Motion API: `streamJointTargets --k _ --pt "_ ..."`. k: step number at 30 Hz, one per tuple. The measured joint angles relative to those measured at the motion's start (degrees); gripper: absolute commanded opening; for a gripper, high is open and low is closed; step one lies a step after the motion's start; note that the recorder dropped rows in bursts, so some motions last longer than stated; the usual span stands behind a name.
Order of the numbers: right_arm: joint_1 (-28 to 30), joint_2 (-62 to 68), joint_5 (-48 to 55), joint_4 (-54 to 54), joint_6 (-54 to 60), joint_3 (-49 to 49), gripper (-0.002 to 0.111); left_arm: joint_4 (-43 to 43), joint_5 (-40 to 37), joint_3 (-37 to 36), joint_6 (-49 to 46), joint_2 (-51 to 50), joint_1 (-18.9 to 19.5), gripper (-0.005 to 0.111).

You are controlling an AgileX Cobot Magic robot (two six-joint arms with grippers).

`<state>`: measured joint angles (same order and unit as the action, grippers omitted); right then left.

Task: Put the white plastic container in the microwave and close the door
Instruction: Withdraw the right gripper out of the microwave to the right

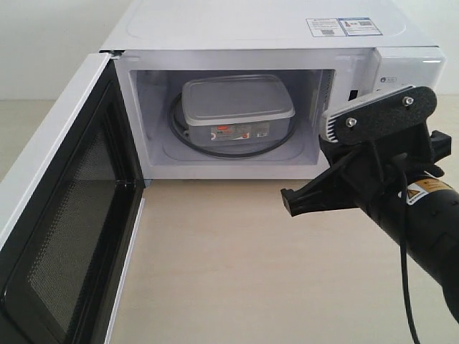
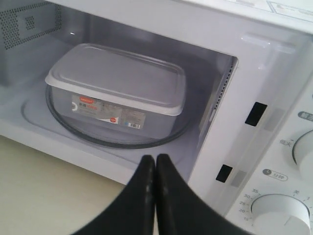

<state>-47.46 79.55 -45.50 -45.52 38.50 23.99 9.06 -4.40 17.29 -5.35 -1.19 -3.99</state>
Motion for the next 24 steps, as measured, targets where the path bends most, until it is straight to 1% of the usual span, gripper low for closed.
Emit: streamJointTargets --k 1,3,6,17,24 --pt "0.0 0.0 0.0 0.0 0.0 0.0 0.0 0.0 -4.4 2.3 -0.2 -1.8 0.0 0.004" --pt "0.0 0.0 0.0 0.0 0.0 0.0 0.0 -0.1 -8.8 4.1 -0.2 -3.4 0.0 0.004" --pt "0.0 0.0 0.0 0.0 0.0 0.0 0.0 -0.1 -12.4 4.6 -0.2 -4.4 0.0 0.004" --pt "0.0 0.0 0.1 0.0 0.0 0.0 0.0 -0.2 -13.4 4.6 -0.2 -4.5 0.0 0.004" --pt "0.0 0.0 0.1 -1.1 -2.1 0.0 0.0 -0.2 -13.2 4.6 -0.2 -4.5 0.0 0.004"
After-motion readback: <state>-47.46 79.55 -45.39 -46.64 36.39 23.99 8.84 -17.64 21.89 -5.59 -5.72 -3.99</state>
